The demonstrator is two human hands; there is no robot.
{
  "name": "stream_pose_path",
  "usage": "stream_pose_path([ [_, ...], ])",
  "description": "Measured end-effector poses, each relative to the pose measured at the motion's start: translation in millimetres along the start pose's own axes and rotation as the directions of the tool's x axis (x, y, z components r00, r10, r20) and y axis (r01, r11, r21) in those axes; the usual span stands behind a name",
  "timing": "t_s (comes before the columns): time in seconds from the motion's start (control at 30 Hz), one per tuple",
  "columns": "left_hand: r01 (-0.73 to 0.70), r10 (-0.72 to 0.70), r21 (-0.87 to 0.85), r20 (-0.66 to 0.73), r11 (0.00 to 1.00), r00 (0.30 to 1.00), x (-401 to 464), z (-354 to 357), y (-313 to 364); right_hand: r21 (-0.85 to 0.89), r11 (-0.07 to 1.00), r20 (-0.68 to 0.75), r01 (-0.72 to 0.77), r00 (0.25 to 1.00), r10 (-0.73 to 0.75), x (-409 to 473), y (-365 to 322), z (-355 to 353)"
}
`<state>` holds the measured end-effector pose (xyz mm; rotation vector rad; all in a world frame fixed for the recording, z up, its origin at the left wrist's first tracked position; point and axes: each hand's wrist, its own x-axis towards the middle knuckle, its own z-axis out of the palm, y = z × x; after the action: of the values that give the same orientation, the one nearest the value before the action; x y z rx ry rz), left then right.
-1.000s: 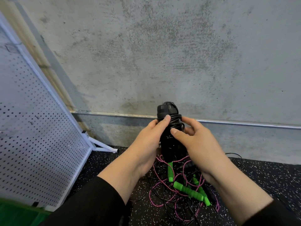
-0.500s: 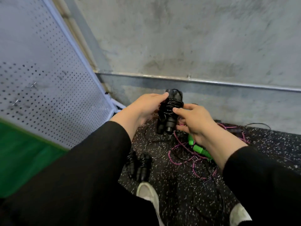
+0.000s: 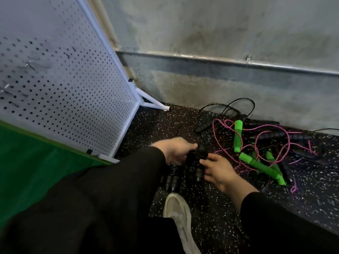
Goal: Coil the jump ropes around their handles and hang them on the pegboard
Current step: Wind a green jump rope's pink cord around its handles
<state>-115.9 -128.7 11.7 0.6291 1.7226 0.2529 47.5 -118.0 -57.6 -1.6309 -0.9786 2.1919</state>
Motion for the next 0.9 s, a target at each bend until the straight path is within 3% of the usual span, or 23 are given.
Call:
stream_pose_path([
  [0.23, 0.143, -0.155, -0.106, -0.121, 0.984, 0.981, 58, 49, -37, -0.049, 0.988, -0.093, -0.145, 0.986, 0.140, 50, 60, -9],
  [0.47, 0.270, -0.298, -0.216, -0.108, 0.938, 0.948, 96, 64, -48, -0.114, 0.958, -0.073, -0.262, 0.964, 0.255, 87, 84, -15],
  [0.6, 0.292, -0.311, -0.192, -0.082, 0.937, 0.947, 116, 69, -60, -0.257, 0.921, 0.001, -0.294, 0.952, 0.305, 95, 83, -10],
  [0.7, 0.299, -0.322, -0.207, -0.089, 0.932, 0.942, 122, 77, -67, -0.433, 0.874, 0.051, -0.219, 0.962, 0.267, 100, 85, -11],
  [0.8, 0.280, -0.285, -0.054, -0.137, 0.958, 0.949, 124, 78, -60, -0.511, 0.841, 0.081, -0.175, 0.965, 0.250, 99, 84, -14],
  [0.9, 0.239, -0.177, 0.183, -0.301, 0.954, 0.937, 122, 75, -47, -0.576, 0.808, -0.057, -0.122, 0.992, 0.109, 98, 78, -21],
])
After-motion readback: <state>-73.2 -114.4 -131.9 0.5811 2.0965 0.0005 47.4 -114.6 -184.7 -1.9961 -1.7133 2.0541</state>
